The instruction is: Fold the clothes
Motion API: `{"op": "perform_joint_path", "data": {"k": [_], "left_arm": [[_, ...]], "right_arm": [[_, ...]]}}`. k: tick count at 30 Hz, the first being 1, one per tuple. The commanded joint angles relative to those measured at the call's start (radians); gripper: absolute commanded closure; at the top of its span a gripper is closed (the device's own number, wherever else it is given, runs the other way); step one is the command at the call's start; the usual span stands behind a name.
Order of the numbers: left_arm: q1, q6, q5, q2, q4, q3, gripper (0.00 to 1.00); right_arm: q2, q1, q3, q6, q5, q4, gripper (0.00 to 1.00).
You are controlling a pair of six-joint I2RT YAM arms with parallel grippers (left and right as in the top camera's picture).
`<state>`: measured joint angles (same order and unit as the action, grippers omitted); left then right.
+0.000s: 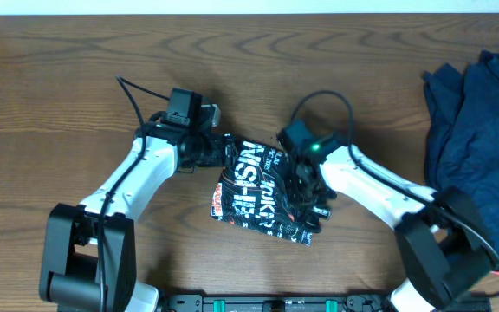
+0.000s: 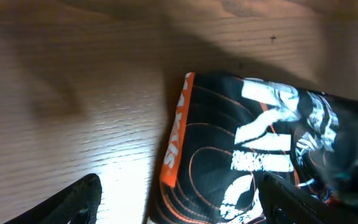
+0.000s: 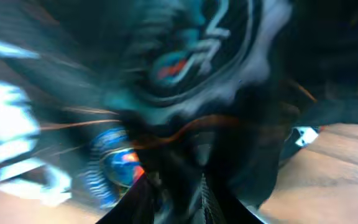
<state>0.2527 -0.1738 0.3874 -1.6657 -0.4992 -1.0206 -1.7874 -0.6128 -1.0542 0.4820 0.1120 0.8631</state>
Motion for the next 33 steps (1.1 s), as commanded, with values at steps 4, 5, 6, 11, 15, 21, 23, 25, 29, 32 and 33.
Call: {"op": "perform_joint_path", "data": {"k": [4,5,6,11,15,21,23,25,29,32,33], "left_arm": [[0.031,0.025,0.014,-0.034,0.001,-0.006,0.18],[0.035,0.026,0.014,-0.034,0.003,-0.006,0.18],[0.04,0.032,0.014,-0.034,0.006,-0.006,0.17],[0.067,0.051,0.014,-0.041,0.028,-0.006,0.11],[0.08,0.05,0.013,-0.08,0.063,-0.006,0.1],[0.081,0.05,0.029,-0.159,0.125,-0.006,0.1],[0.081,0.05,0.062,-0.175,0.145,-0.006,0.14],[0.083,0.05,0.124,-0.192,0.172,-0.006,0.2],[0.109,0.05,0.178,-0.219,0.206,-0.006,0.32],[0.135,0.05,0.178,-0.234,0.205,-0.006,0.42],[0.14,0.05,0.177,-0.237,0.206,-0.006,0.53]], "right_arm": [[-0.029,0.016,0.089,0.109,-0.176,-0.015,0.76],[-0.029,0.019,0.088,0.108,-0.176,-0.016,0.75],[-0.029,0.024,0.088,0.108,-0.175,-0.019,0.74],[-0.028,0.027,0.086,0.108,-0.175,-0.019,0.72],[-0.028,0.027,0.086,0.109,-0.175,-0.024,0.7],[-0.028,0.027,0.086,0.108,-0.175,-0.038,0.67],[-0.028,0.027,0.086,0.109,-0.175,-0.038,0.67],[-0.028,0.027,0.086,0.109,-0.175,-0.039,0.67],[-0.026,0.027,0.086,0.109,-0.175,-0.043,0.67],[-0.016,0.027,0.084,0.109,-0.175,-0.041,0.67],[-0.012,0.028,0.08,0.109,-0.175,-0.039,0.67]]}}
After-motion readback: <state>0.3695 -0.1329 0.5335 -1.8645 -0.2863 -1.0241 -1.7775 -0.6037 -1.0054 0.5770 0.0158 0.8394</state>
